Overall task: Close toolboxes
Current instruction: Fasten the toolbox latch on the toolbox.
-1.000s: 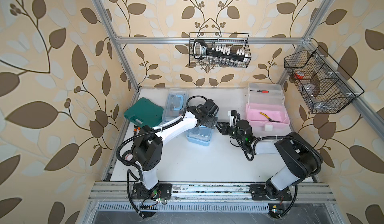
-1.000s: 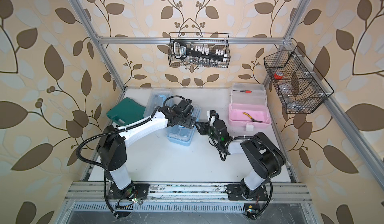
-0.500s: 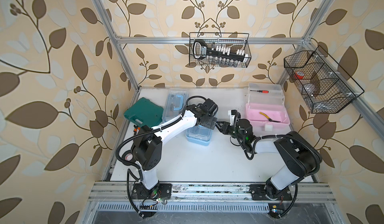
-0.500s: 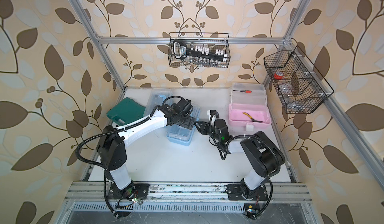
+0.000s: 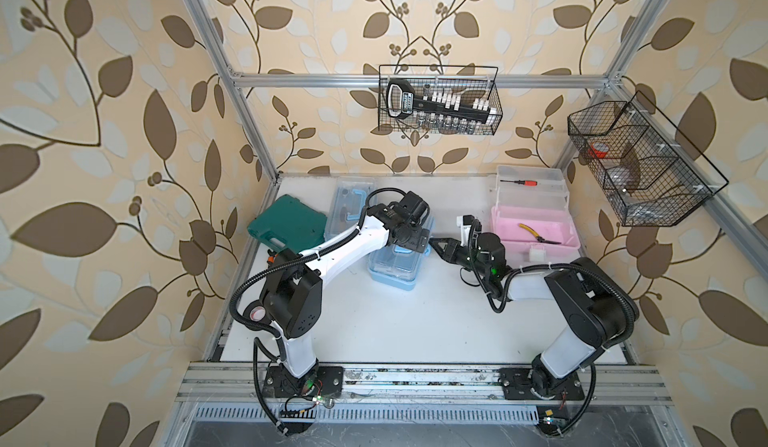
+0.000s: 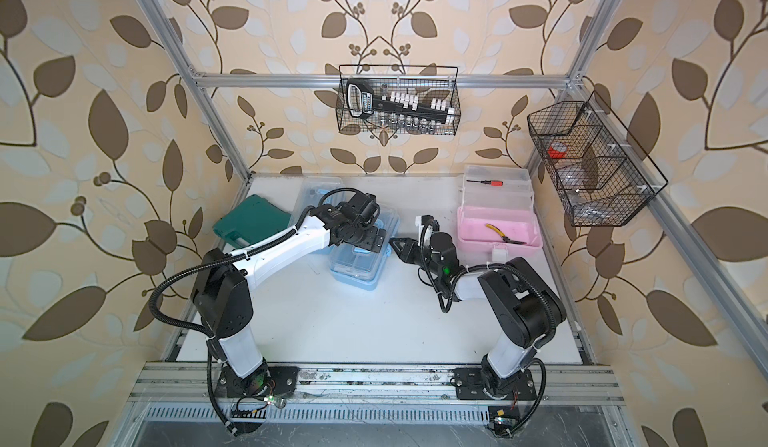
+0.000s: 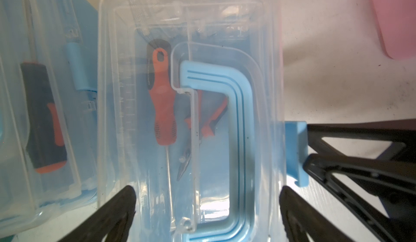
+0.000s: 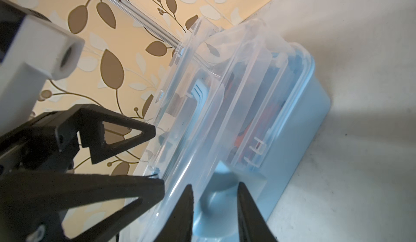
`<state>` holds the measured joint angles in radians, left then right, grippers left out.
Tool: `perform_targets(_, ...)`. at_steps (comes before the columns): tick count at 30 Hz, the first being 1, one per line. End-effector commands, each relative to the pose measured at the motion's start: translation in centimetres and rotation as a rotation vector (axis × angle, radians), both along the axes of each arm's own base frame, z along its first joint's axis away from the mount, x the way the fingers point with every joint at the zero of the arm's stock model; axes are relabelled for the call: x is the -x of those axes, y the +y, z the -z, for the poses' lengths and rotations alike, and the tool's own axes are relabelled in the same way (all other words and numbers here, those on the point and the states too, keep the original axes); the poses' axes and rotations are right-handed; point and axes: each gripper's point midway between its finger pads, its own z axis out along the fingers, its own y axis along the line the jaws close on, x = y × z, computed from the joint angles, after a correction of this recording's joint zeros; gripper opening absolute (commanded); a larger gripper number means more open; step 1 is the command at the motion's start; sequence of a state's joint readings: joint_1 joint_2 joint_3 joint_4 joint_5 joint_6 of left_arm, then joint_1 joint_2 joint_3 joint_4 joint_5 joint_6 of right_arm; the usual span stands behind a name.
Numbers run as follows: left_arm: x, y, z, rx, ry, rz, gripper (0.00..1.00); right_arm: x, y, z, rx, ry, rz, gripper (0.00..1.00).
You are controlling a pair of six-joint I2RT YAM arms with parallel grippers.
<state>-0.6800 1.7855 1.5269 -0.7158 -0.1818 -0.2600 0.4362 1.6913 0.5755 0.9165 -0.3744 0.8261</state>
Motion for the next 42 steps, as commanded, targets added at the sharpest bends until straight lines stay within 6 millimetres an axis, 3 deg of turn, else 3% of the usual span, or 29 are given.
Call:
perform_targets(1, -0.3, 1.2, -2.4, -0.022, -0.041, -0.008, 0.99, -0.3, 0.8, -0.5, -0.025, -0.014, -0.036, 0.26)
perform_targets(11, -1.2, 3.5, -2.6, -0.095, -0.088, -0.078, 0.99, -0.2, 1.2, 0.4, -0.019, 0.011, -0.057, 0.24)
perform_targets(16, -1.2, 4.3, -1.3, -0.138, -0.065, -0.088, 0.99, -0.3, 1.3, 1.2, 0.004, 0.038, -0.065, 0.24)
perform_targets(27, 0.2, 4.1, 2.9, -0.128, 0.04, -0.088, 0.99, 0.3, 2.8, 1.8, 0.094, 0.052, -0.102, 0.28)
perform_targets(42, 1.0, 3.9, 4.3, -0.099, 0.077, -0.085, 0.99, 0.3, 3.4, 3.1, 0.156, 0.133, -0.094, 0.32)
